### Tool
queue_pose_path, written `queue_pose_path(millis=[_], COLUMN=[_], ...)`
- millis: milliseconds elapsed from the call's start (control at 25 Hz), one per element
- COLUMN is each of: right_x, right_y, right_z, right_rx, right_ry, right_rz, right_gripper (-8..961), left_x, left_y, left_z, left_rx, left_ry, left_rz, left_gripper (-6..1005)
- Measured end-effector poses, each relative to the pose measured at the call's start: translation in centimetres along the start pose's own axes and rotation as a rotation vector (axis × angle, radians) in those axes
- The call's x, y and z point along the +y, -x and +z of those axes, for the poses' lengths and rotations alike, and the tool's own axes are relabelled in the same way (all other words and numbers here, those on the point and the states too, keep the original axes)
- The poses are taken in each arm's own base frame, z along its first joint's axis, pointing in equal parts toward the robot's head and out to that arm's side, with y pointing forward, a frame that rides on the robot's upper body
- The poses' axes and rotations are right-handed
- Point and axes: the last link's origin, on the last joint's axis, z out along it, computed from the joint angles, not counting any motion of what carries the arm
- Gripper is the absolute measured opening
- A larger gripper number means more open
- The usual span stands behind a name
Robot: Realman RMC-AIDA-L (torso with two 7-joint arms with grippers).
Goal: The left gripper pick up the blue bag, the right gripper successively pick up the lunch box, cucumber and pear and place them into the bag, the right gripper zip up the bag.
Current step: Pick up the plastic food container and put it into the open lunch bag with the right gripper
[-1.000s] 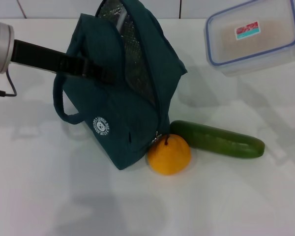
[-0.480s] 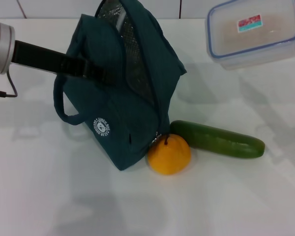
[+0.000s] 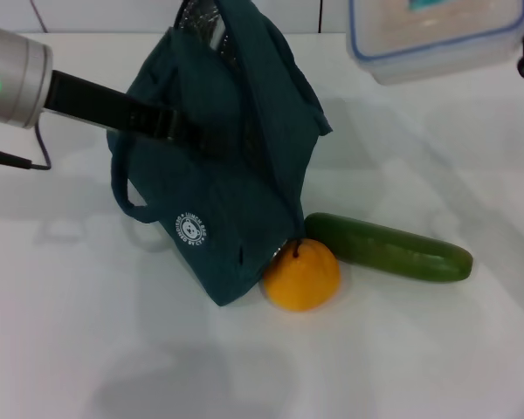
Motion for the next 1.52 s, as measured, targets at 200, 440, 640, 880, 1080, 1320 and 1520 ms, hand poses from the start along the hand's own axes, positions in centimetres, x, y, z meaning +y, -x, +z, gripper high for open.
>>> queue_pose_path(millis=[200,440,640,880,1080,1320,1520], right_x=[0.1,-0.7,-2.8,-4.5,-5.4,-6.2,-6.0], right_y=[-1.3,-3.6,-4.6,-3.9,-3.2,-3.5,-4.3], right_z=[3.9,9.3,10.8,8.9,7.7,8.2,9.4], right_rx=[0.074,0.195,0.239,0.221,0.203,0.261,0.318], right_ry=[0.058,0.05,-0.086,-0.215,-0.288,-0.347,-0.329], right_rz=[0.014,0.016,-0.015,-0.055,-0.077,-0.115,-0.126], right_gripper=[93,92,92,89,112,147,176], left_x=[0.4,0.7,0.5,-0.4,-0.5,-0.4,-0.3], left_y=[-0.5,-1.0,-1.3,-1.5,-1.4,-1.3,-1.3], left_z=[0.5,0.6,0.2,-1.0,-1.0,-0.8,-0.6], left_rx=[-0.007,-0.013,0.014,0.084,0.094,0.096,0.096], left_ry=[0.015,0.016,0.009,-0.002,-0.002,0.005,0.01], left_rz=[0.026,0.058,0.065,0.049,0.047,0.048,0.047], left_gripper=[37,37,37,37,37,37,37])
